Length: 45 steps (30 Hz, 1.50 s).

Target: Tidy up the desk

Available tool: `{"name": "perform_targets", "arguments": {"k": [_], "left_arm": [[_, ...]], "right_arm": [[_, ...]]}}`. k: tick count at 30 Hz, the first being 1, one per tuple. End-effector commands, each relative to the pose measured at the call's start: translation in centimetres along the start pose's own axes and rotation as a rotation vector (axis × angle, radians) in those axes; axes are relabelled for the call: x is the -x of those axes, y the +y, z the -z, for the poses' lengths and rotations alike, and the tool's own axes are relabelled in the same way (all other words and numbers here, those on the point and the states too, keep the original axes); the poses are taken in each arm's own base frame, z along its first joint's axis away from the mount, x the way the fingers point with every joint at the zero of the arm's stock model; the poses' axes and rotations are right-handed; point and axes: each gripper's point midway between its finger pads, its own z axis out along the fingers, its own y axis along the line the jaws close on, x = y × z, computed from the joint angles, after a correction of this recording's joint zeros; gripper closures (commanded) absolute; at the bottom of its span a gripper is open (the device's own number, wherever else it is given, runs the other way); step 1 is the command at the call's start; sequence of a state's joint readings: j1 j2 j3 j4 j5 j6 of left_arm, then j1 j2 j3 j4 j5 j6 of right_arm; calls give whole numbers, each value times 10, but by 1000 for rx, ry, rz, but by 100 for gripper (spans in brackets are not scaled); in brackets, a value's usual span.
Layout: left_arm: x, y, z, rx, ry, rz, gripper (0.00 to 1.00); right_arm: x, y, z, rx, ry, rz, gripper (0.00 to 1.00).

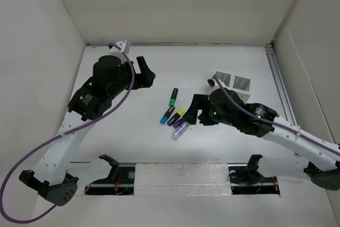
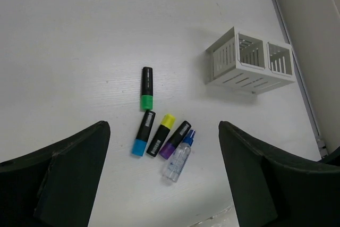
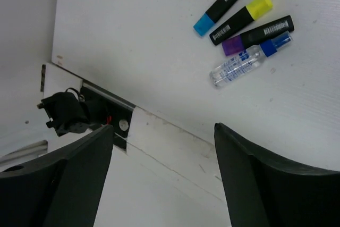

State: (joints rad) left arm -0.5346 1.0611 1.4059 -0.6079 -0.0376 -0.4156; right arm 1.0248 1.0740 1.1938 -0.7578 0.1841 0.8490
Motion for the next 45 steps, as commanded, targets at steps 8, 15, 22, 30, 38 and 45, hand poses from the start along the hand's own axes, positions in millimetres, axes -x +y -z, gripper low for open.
{"name": "perform_targets", "arguments": {"k": [8,15,22,30,38,45], "left_arm": [[-5,-10,0,-102,-35,-25,32],[-15,-14,-3,-139,-34,28,92],[-31,-2,-2,-99,-18,81,100],[-41,1,4,-108,-11,94,95],[-40,1,2,-106,-5,57,88],[-38,-1,-2,-117,0,23,85]], "right_arm": [[-25,-22,-10,-118,79,-90,100],[-47,-21,-39,-144,132,-122,80],[-62,-16,-74,-138,179,-111,42],[-53,-59,-103,-341,98,-131,43],[-46,-86,-141,-469,123,-86,29],[-38,-110,-159,-516,112,-134,33]]}}
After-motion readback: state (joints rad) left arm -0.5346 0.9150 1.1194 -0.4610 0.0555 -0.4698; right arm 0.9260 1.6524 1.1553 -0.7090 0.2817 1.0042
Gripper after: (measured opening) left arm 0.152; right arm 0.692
